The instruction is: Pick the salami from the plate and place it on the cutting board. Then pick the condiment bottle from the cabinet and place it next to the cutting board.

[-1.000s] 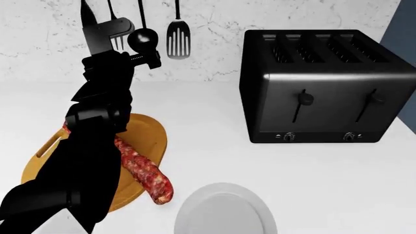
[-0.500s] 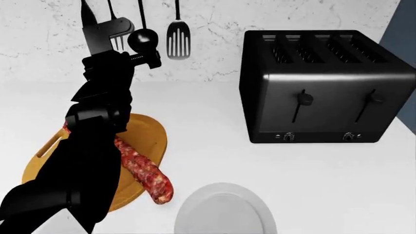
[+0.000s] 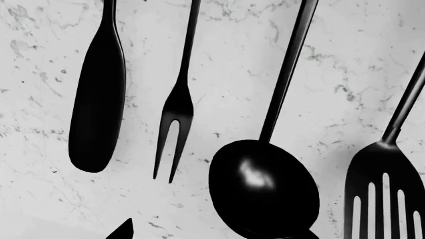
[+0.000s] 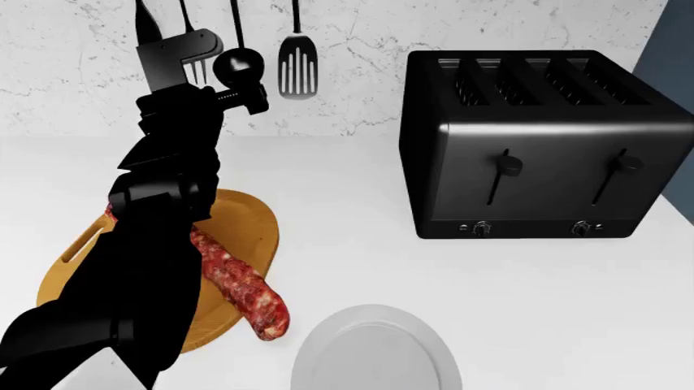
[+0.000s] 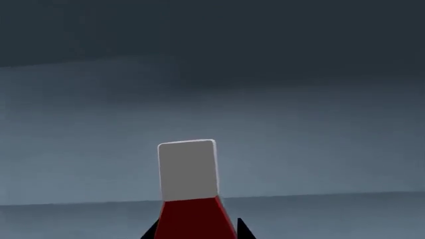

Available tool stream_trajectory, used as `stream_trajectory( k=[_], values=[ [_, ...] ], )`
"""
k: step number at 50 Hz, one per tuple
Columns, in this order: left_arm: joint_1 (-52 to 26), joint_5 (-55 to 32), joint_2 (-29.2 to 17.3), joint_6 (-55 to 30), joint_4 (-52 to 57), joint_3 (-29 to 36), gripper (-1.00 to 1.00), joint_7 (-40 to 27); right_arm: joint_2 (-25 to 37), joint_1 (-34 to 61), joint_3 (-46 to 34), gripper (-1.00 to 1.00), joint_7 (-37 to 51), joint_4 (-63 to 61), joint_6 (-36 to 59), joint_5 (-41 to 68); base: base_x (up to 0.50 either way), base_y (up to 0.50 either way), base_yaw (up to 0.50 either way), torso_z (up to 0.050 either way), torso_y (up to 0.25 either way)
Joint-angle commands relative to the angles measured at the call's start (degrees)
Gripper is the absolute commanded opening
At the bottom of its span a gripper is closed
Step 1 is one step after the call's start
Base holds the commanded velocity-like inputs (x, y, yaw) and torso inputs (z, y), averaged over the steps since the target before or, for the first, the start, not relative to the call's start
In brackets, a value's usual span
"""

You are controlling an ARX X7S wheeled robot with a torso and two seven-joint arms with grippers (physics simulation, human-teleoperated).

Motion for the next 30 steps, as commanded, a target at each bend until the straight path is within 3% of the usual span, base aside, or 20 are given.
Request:
stream_trajectory(
  k=[1,17,30],
  values=[
    [0.04,0.04,-0.02,0.04,0.00,-0.05,1.00,0.01,0.97,1.62,-2.41,-1.00,-0.51,-6.87,-0.09,2.75,0.00,0.00,0.00,0.000,0.000],
    [0.08,0.06,-0.02,0.15,0.00,0.15,1.00,0.07,1.22,10.00,-1.87,-1.00,-0.94,-11.66,0.32,-0.38,0.00,0.00,0.00,0.000,0.000],
    [0.10,0.03,-0.02,0.29,0.00,0.16,1.00,0.06,1.58,8.61,0.32,-1.00,-0.89,-16.56,1.90,0.99,-0.08,0.00,0.00,0.000,0.000]
  ],
)
